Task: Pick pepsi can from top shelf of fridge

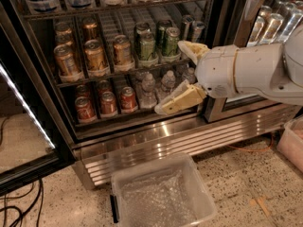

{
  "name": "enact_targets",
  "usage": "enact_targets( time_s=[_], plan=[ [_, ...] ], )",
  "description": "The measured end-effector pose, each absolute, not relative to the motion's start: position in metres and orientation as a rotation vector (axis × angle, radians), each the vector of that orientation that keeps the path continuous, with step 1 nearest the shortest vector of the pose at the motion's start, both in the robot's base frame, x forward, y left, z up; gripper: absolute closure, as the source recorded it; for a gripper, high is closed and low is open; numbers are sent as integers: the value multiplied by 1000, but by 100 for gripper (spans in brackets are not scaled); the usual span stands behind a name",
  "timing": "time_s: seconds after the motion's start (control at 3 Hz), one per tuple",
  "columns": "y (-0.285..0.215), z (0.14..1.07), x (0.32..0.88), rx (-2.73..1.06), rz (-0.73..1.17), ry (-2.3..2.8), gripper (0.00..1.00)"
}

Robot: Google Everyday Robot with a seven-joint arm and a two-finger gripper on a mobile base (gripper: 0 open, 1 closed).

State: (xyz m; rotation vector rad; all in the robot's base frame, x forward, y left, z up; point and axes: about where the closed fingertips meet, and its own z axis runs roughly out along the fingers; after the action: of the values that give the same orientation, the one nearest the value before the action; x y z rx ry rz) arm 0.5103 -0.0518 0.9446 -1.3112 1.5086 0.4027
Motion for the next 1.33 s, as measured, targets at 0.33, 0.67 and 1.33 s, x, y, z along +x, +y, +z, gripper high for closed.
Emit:
enact_targets(
  time_s=[0.33, 0.67, 1.33],
  plan=[
    [-28, 950, 520, -1313, 444, 1466, 0],
    [21, 970, 527, -1348, 441, 1392, 0],
    [36, 968, 528, -1323, 430, 1383, 0]
  ],
)
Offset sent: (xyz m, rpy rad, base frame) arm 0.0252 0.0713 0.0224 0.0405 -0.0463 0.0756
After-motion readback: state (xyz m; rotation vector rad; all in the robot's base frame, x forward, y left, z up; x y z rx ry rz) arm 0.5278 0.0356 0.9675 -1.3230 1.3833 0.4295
